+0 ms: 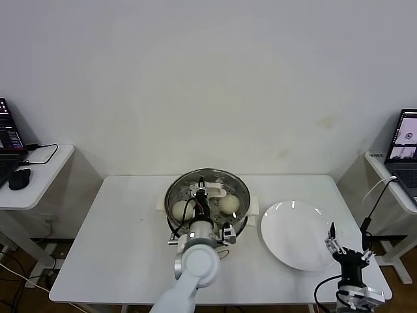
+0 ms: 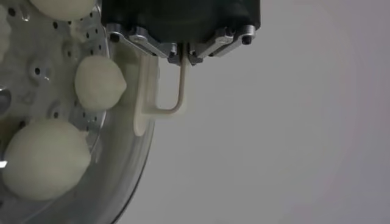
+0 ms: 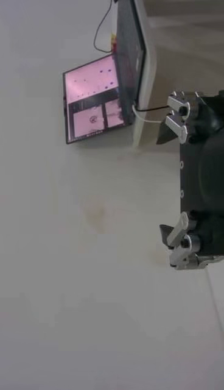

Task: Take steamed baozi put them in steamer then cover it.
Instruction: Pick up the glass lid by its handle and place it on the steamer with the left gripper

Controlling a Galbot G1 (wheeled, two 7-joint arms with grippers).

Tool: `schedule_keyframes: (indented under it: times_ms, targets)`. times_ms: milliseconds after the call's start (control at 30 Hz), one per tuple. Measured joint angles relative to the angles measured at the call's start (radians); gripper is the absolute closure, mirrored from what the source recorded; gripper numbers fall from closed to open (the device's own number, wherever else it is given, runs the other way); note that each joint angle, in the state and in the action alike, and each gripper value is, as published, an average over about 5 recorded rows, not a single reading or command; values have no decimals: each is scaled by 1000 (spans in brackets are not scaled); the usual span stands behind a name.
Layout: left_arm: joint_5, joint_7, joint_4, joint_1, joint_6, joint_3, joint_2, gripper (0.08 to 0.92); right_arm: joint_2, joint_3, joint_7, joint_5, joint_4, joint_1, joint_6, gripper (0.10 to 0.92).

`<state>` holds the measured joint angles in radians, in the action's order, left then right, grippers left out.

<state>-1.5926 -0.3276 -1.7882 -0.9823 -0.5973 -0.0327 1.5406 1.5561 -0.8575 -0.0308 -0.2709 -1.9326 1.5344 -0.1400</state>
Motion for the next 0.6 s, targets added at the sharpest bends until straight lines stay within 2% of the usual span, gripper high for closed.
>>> schedule_keyframes:
  times_ms: [600]
  targets:
    - [8, 25, 16, -4, 10, 6, -6, 860, -6, -9, 1, -1, -2, 0, -3, 203]
